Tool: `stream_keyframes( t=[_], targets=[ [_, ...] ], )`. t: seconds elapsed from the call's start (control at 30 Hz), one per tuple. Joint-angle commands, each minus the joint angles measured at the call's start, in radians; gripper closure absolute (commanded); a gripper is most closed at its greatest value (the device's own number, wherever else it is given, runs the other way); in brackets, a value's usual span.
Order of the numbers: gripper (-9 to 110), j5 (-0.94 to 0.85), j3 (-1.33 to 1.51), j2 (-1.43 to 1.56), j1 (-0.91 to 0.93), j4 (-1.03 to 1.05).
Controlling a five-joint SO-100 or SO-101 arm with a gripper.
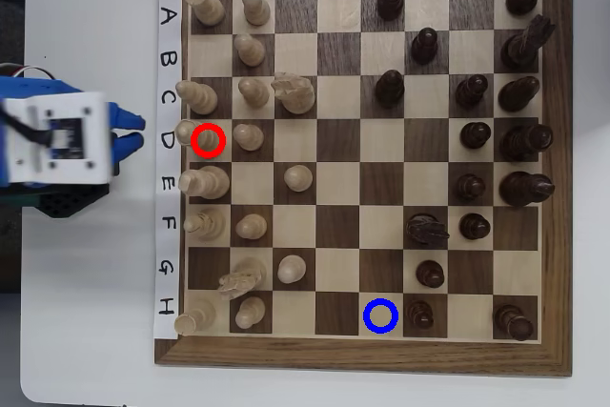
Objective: Move the piece to destination
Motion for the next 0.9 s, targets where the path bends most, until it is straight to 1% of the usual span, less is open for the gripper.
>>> stream_keyframes(
  t=[0.0, 0.13, 0.3, 0.6, 0.87],
  targets=[
    [99, 0.107, 0.11, 0.015, -0.061, -0.006],
    [93, 0.15, 0.15, 0.026, -0.107, -0.012],
    [89, 0.189, 0.183, 0.044, -0.124, -0.038],
    [84, 0.204, 0.255, 0.098, -0.14, -0.112],
    [83, 0.206, 0.331, 0.103, -0.132, -0.19]
  ],
)
